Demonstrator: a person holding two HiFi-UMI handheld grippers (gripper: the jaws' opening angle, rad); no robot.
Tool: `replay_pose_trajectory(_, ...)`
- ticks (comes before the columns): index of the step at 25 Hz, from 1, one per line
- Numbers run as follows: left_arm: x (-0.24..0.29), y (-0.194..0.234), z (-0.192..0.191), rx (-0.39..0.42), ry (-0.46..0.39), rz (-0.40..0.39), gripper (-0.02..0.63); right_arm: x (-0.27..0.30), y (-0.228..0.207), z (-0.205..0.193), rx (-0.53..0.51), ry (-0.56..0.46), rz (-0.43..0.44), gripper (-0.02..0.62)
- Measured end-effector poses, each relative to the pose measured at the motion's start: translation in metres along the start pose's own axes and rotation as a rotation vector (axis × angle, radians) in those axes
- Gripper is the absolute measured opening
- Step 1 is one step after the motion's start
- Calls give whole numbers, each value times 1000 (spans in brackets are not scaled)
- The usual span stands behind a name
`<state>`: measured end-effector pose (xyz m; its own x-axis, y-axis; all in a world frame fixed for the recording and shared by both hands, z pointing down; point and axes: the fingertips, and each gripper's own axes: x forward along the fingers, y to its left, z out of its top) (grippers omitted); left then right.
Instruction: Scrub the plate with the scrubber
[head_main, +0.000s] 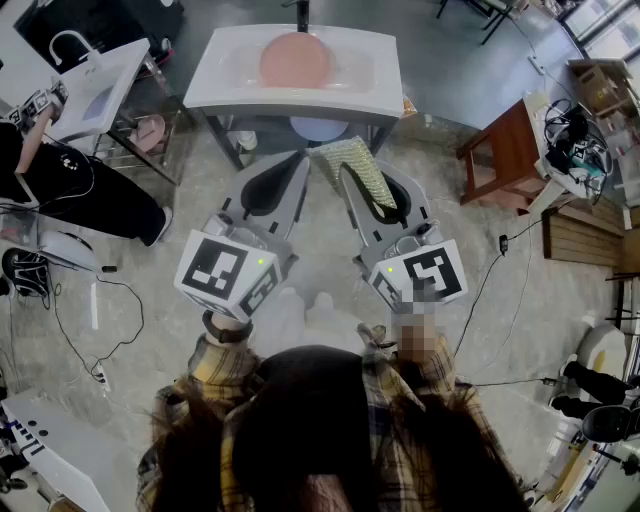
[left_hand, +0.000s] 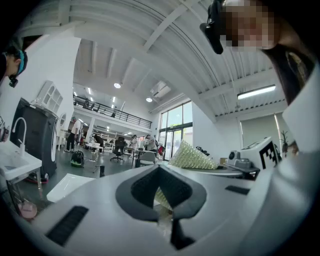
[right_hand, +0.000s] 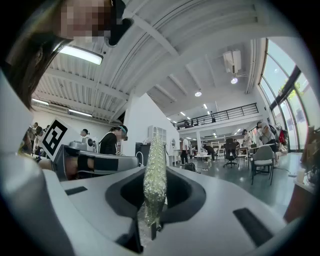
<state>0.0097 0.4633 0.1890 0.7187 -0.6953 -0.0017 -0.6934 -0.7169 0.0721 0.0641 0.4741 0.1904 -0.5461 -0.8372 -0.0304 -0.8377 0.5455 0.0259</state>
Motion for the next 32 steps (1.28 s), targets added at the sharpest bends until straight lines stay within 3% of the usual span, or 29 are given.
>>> replay_pose_trajectory(21,18,-26,-15,-19,0,40,14,-31,-31,-17,71,-11,9,75)
replay_pose_trajectory(26,47,-1,-18,-20,-3,32,14,-1,-55,-30,95,-1,9,75)
replay_pose_trajectory(32,93,67,-16,-21,0,18,14,73,-89,-35,97,5,-11,75)
